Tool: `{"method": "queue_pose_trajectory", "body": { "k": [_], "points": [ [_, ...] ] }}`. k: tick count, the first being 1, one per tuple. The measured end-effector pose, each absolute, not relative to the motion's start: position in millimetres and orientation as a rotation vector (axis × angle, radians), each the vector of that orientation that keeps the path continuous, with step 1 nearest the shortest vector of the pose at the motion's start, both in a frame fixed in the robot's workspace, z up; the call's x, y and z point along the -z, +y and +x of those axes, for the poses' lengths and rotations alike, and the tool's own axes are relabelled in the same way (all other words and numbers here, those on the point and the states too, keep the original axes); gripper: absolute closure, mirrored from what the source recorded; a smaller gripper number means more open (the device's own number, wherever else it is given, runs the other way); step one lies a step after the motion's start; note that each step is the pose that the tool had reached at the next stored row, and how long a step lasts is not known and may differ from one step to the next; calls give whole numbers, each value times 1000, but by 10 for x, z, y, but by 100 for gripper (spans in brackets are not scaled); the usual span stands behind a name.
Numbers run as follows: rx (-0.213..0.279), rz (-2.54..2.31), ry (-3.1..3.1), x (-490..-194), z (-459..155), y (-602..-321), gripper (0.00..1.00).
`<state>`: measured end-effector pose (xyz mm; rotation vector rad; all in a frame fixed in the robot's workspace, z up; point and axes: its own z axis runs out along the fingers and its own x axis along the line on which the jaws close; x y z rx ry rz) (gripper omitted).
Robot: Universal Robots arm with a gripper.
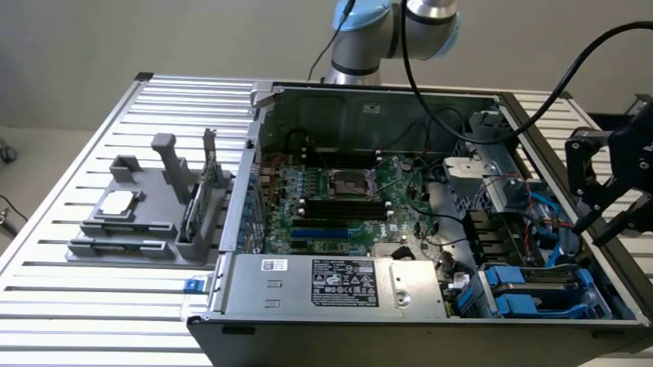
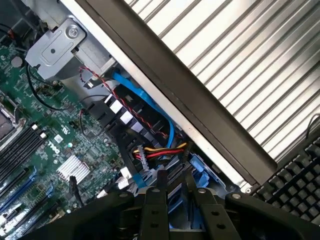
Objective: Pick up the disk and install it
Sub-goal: 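Insert the first disk wire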
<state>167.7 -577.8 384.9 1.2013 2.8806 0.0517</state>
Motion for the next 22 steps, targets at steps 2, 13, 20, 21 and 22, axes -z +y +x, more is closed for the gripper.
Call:
{"method": "queue_pose_trajectory", "body": {
  "k": [2, 13, 20, 21, 22],
  "points": [
    [-51, 1227, 2869, -3823, 1677, -5787, 74],
    [-51, 1310, 2829, -3680, 1677, -5889, 74],
    [-53, 1472, 2747, -3557, 1676, -5889, 74],
    [-54, 1498, 2733, -3540, 1677, -5889, 74],
    [-54, 1519, 2722, -3524, 1677, -5889, 74]
  ]
}}
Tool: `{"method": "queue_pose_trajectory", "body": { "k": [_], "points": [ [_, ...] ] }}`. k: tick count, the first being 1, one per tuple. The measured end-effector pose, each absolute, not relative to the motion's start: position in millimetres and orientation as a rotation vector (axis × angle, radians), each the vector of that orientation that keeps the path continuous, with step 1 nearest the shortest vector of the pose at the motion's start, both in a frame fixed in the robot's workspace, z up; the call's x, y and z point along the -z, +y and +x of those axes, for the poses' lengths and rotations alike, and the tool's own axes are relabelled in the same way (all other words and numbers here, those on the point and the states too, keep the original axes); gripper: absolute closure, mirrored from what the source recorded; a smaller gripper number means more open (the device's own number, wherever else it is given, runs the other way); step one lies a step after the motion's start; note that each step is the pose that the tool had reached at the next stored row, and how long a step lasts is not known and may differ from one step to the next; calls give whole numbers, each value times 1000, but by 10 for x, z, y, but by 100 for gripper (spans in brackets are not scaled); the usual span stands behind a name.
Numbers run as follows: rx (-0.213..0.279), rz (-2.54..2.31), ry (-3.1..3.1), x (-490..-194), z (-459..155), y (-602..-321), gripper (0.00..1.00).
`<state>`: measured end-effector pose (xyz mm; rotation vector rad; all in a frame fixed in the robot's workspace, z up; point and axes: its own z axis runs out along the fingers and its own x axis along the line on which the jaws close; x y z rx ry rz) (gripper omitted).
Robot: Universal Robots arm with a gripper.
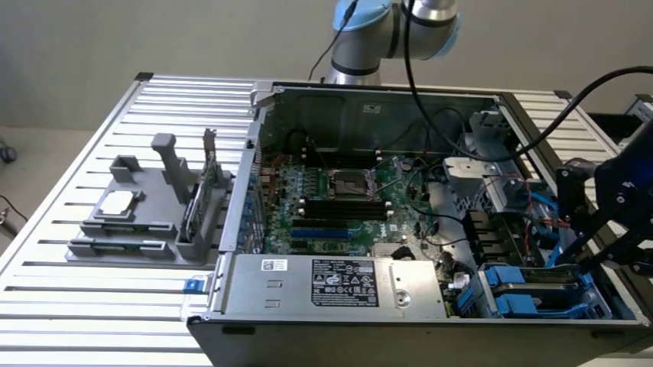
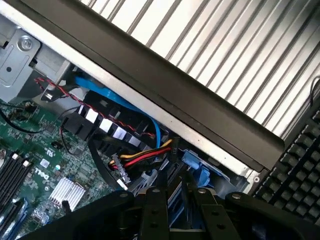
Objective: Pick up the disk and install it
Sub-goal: 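Insert the first disk wire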
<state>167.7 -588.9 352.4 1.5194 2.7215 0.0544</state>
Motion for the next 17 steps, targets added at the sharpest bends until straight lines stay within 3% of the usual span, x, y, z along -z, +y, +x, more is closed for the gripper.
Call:
{"method": "queue_pose_trajectory", "body": {
  "k": [17],
  "points": [
    [-113, 1644, 2671, -3458, 1722, -5902, 74]
  ]
}}
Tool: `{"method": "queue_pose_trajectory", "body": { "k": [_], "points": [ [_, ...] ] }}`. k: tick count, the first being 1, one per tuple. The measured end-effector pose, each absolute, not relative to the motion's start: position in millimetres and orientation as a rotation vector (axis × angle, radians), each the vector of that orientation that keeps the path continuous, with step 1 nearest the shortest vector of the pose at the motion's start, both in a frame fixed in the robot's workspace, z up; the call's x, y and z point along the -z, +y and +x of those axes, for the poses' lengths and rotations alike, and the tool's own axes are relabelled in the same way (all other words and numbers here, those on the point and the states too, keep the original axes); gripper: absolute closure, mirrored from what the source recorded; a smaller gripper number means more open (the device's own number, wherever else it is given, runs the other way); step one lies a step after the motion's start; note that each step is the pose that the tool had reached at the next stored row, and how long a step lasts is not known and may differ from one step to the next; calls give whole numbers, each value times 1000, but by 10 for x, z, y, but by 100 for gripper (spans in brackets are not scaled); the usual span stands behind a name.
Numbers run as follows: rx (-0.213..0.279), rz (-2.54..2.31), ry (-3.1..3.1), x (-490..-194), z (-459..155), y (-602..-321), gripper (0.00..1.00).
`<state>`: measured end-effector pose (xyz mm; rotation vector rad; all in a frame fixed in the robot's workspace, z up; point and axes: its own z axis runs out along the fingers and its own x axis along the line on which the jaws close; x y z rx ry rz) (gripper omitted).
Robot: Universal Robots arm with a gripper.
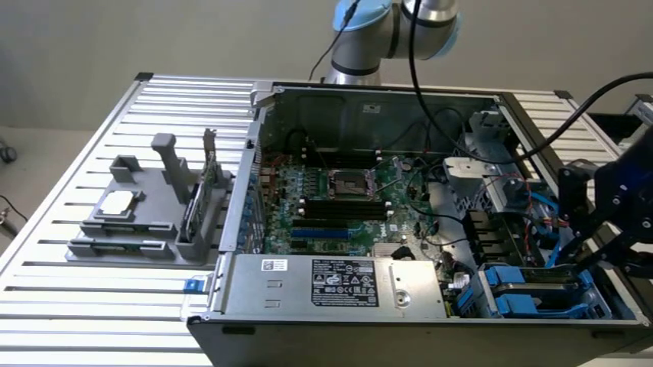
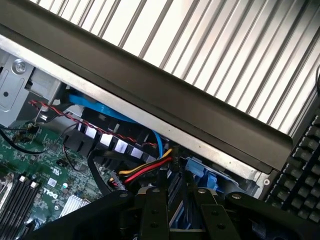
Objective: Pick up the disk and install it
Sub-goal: 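Insert the first disk wire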
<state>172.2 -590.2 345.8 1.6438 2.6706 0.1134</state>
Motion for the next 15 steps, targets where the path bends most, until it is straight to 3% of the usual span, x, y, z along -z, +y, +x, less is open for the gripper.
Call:
{"method": "queue_pose_trajectory", "body": {
  "k": [7, 15],
  "points": [
    [-152, 1657, 2683, -3446, 1757, -5941, 74],
    [-162, 1693, 2670, -3417, 1758, -5980, 74]
  ]
}}
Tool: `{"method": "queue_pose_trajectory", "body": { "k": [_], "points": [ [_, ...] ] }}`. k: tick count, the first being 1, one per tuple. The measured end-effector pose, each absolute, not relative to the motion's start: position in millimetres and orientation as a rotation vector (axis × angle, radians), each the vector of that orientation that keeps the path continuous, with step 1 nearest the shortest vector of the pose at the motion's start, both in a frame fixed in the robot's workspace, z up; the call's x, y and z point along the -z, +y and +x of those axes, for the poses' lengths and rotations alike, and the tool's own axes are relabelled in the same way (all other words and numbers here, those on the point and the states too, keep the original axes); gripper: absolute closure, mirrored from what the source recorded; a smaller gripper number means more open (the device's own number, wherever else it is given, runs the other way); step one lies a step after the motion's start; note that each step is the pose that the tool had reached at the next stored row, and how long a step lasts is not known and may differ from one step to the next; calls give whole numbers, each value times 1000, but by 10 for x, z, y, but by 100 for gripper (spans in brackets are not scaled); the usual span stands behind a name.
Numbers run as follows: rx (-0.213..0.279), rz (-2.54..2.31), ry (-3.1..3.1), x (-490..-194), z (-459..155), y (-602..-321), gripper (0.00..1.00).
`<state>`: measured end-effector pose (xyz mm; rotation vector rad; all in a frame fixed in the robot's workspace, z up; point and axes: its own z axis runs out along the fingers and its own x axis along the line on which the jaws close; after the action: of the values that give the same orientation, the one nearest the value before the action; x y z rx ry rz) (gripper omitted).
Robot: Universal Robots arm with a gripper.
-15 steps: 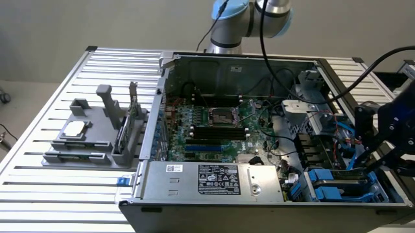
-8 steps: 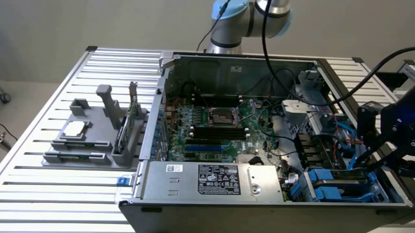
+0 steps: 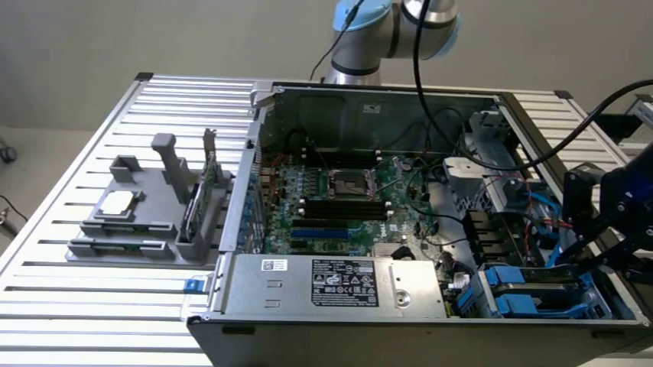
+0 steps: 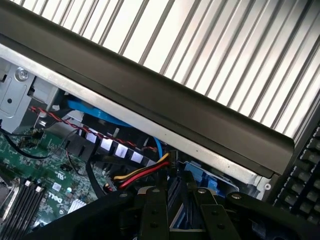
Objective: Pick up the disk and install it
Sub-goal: 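Insert the first disk wire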
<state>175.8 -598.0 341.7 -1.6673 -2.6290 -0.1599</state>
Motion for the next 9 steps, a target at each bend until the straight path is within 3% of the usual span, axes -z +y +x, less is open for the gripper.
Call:
{"method": "queue_pose_trajectory", "body": {
  "k": [9],
  "points": [
    [178, -1675, -2598, -3396, 1780, -5981, 74]
  ]
}}
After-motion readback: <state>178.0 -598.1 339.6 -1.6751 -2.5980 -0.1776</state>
